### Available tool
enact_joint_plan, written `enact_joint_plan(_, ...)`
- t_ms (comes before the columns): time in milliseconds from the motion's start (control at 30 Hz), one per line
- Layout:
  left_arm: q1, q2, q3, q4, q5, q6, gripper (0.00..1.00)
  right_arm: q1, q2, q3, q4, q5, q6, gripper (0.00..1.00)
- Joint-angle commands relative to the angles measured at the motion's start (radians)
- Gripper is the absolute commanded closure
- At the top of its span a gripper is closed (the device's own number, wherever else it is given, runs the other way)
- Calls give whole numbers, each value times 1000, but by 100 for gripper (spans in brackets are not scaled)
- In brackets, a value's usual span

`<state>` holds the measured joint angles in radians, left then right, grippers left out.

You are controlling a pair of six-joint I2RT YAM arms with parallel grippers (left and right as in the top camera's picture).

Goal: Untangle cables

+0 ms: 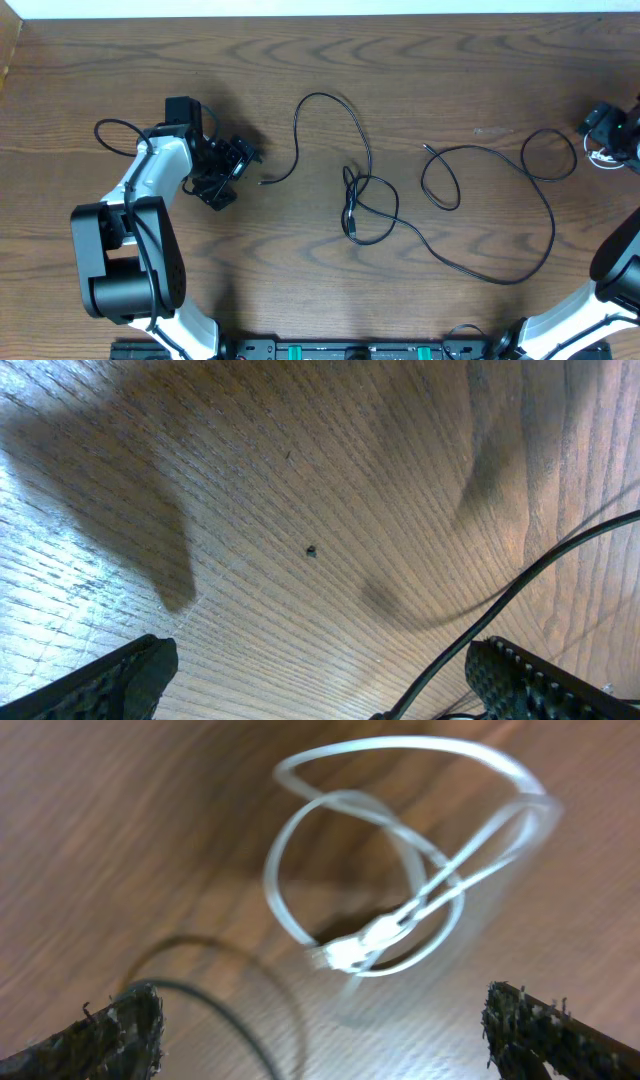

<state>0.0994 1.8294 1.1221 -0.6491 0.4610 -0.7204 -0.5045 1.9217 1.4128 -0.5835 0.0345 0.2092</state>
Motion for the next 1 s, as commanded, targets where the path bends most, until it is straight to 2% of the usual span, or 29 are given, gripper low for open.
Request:
enact_joint_plan(0,3,10,-6,-4,-14,9,2,57,-67,12,-10,-62,10,1)
enact_joint_plan(233,3,10,-6,-4,-14,9,2,226,-246,12,-34,38,-5,1)
enact_joint_plan(400,3,10,-6,-4,-14,9,2,359,-303,12,-37,-64,-6,1)
enact_joint_plan(600,3,10,-6,-4,-14,10,2,529,-253,12,-42,-254,-8,1)
enact_joint_plan(900,3,10,-6,-4,-14,10,2,738,-130,11,-82,-391,43,1)
enact_joint_plan(967,3,10,-6,-4,-14,9,2,777,-92,11,-83,-426,70,14)
